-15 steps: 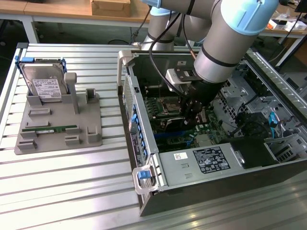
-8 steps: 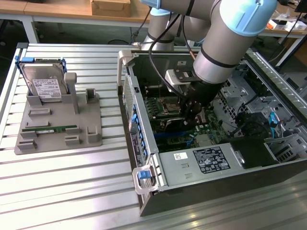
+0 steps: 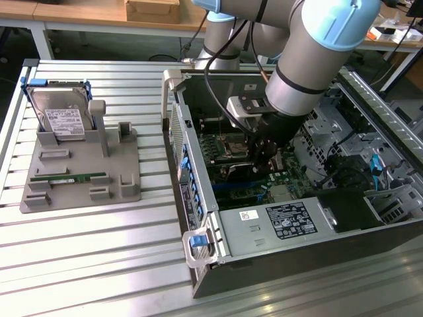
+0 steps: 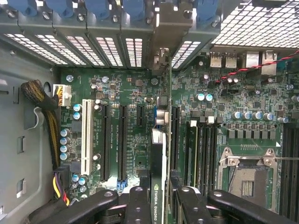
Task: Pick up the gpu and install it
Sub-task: 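Insert the gpu into the slot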
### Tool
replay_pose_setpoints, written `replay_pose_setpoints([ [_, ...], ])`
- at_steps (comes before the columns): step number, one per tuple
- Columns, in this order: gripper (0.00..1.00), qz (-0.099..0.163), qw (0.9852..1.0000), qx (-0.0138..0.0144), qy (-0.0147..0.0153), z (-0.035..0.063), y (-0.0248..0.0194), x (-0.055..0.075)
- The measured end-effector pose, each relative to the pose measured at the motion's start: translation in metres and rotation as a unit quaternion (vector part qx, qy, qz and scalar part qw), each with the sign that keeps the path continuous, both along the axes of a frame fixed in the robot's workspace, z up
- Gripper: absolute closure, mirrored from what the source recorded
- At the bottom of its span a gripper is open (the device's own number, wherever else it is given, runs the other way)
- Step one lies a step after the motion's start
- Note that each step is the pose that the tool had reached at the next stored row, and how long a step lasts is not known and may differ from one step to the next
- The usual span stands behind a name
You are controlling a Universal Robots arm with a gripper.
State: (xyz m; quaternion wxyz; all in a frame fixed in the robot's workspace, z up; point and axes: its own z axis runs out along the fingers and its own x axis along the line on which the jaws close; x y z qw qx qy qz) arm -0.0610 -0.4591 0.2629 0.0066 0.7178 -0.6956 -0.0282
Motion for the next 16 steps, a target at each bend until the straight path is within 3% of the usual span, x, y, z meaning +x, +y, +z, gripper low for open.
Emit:
replay_pose_setpoints([
  [11, 0.73, 0.0, 1.0, 0.0001, 0.0, -0.0009, -0.0001, -0.0009],
  [16, 0.73, 0.0, 1.0, 0.0001, 0.0, -0.0009, -0.0021, -0.0008],
])
